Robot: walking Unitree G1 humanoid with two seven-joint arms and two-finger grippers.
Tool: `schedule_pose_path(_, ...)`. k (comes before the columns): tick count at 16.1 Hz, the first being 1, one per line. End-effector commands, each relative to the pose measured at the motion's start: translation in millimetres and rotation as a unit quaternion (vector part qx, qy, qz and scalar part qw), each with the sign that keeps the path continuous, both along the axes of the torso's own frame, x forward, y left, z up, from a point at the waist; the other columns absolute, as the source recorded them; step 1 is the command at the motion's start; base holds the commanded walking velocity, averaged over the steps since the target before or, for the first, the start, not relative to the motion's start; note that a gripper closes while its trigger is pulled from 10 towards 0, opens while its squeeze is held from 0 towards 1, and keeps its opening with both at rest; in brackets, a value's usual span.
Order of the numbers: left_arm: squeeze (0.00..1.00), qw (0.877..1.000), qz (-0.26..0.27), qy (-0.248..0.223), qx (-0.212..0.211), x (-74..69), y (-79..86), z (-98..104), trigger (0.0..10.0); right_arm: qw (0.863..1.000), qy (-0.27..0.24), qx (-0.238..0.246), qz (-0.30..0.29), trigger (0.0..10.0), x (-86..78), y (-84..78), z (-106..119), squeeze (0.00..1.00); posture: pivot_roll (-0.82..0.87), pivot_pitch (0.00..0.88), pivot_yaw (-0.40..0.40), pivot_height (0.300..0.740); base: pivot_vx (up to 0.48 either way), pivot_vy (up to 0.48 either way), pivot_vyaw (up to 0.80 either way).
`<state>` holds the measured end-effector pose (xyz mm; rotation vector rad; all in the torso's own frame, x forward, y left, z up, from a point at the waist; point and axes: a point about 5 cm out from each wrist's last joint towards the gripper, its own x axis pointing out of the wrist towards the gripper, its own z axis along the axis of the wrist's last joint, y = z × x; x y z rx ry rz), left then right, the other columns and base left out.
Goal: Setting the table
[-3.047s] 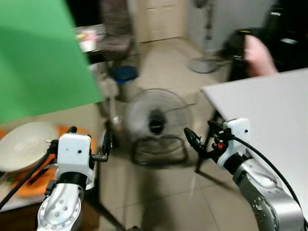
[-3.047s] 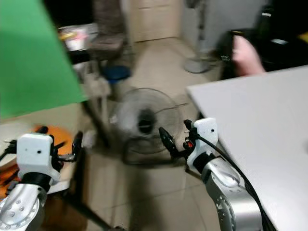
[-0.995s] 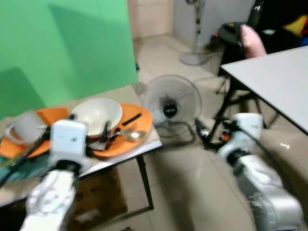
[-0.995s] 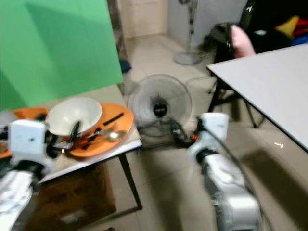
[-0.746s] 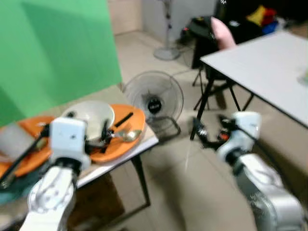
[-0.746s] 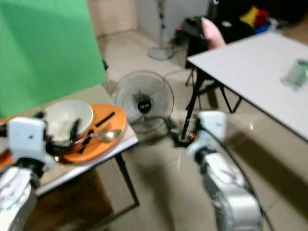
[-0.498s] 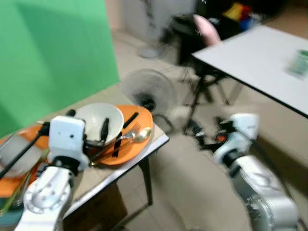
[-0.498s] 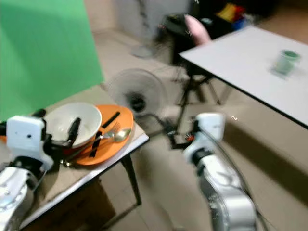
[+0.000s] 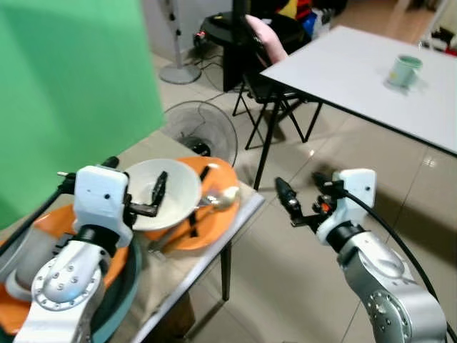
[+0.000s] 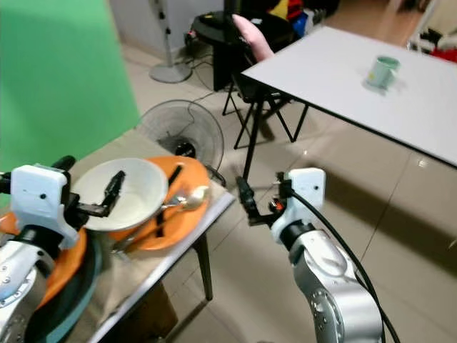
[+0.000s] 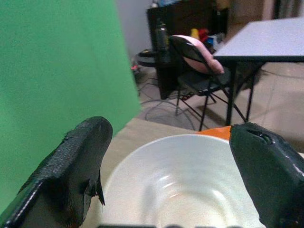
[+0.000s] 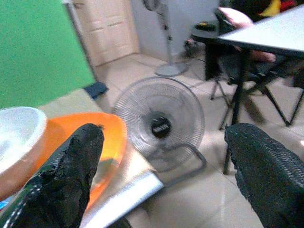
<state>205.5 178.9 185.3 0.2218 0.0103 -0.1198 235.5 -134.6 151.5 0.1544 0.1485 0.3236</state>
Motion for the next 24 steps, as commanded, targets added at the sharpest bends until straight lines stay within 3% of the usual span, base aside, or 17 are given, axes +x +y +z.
schedule_pose_path(1,1.0,1.0,-0.012,-0.006,-0.007,-1.0,-3.9,4.7,10.0,1.0,-0.002,0.0,0.003,10.0,2.1,-3.0,2.4,0.84,-0.01,0.017,0.027,0.74,0.0,0.0,0.0)
schedule_pose_path(2,1.0,1.0,-0.024,-0.007,-0.006,-0.9,-7.8,7.5,10.0,1.0,-0.004,0.005,0.022,10.0,6.3,-1.0,6.0,1.0,0.0,0.02,0.023,0.74,0.0,0.0,0.0)
schedule_pose_path(5,1.0,0.999,-0.041,-0.005,-0.003,-0.4,-12.9,12.4,10.0,0.995,0.044,0.037,0.081,10.0,18.6,11.8,7.3,1.0,0.0,0.026,0.018,0.74,0.0,0.0,0.0)
schedule_pose_path(6,0.68,0.998,-0.066,0.0,0.003,-1.4,-16.7,14.6,10.0,0.986,0.073,0.043,0.143,10.0,26.9,25.6,7.6,1.0,0.0,0.026,0.017,0.74,0.0,0.0,0.0)
schedule_pose_path(7,0.22,0.996,-0.085,0.006,0.016,-2.4,-18.7,15.7,10.0,0.977,0.094,0.047,0.183,10.0,33.9,35.8,7.7,1.0,0.0,0.027,0.018,0.74,0.0,0.0,0.0)
schedule_pose_path(8,0.0,0.995,-0.093,0.012,0.026,-2.9,-17.9,16.2,10.0,0.973,0.104,0.056,0.2,10.0,40.9,43.0,8.6,1.0,0.0,0.031,0.015,0.74,0.0,0.0,0.0)
schedule_pose_path(10,0.0,0.992,-0.107,0.038,0.057,-7.3,-12.2,15.3,10.0,0.958,0.127,0.076,0.247,10.0,59.5,69.7,11.9,1.0,0.01,0.032,0.012,0.74,0.0,0.0,0.0)
schedule_pose_path(12,0.0,0.99,-0.11,0.057,0.072,-13.4,-5.1,14.8,10.0,0.938,0.153,0.092,0.296,10.0,72.2,99.1,16.5,0.0,0.01,0.034,0.006,0.74,0.0,0.0,0.0)
schedule_pose_path(15,0.0,0.988,-0.107,0.072,0.086,-20.9,4.0,17.1,10.0,0.922,0.182,0.108,0.323,10.0,88.0,128.9,15.6,0.0,0.03,0.041,-0.007,0.74,0.0,0.0,0.0)
schedule_pose_path(17,0.0,0.987,-0.105,0.076,0.094,-24.4,8.2,18.7,10.0,0.919,0.199,0.104,0.324,10.0,93.9,141.8,11.4,0.0,0.04,0.051,-0.015,0.74,0.0,0.0,0.0)
schedule_pose_path(20,0.0,0.984,-0.13,0.085,0.09,-33.5,4.8,20.3,10.0,0.927,0.218,0.065,0.298,10.0,101.3,155.5,1.9,0.0,0.05,0.07,-0.021,0.74,0.0,0.0,0.0)
schedule_pose_path(22,0.0,0.981,-0.145,0.094,0.084,-38.6,2.2,19.5,10.0,0.923,0.234,0.083,0.294,6.8,103.3,160.4,1.5,0.0,0.05,0.072,-0.022,0.74,0.0,0.0,0.0)
schedule_pose_path(23,0.0,0.981,-0.148,0.096,0.083,-39.5,1.8,19.4,10.0,0.921,0.238,0.09,0.294,4.3,103.5,161.5,1.6,0.0,0.05,0.075,-0.022,0.74,0.0,0.0,0.0)
schedule_pose_path(24,0.0,0.98,-0.15,0.098,0.083,-40.7,1.9,19.5,10.0,0.913,0.252,0.122,0.298,0.0,103.6,165.6,3.3,0.0,0.05,0.077,-0.022,0.74,0.0,0.0,0.0)
